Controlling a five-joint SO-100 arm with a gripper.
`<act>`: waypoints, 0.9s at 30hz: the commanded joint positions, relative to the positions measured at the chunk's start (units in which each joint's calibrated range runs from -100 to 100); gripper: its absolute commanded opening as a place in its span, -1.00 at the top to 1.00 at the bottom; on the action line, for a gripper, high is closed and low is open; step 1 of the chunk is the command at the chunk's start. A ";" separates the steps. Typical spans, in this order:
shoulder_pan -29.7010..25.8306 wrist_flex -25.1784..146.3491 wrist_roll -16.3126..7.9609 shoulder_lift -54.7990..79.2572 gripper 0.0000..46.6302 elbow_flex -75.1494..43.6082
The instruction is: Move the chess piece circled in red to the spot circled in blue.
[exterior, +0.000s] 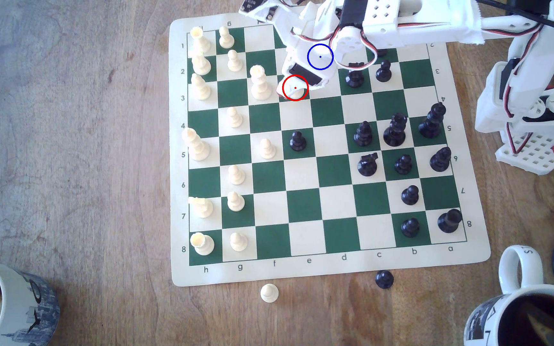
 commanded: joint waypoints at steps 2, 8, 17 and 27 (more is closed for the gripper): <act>0.31 0.68 0.63 -1.41 0.41 -3.95; 0.23 1.74 0.88 -1.41 0.39 -3.95; 0.31 2.97 1.37 -1.41 0.42 -3.77; 0.31 2.89 1.61 -1.41 0.61 -3.77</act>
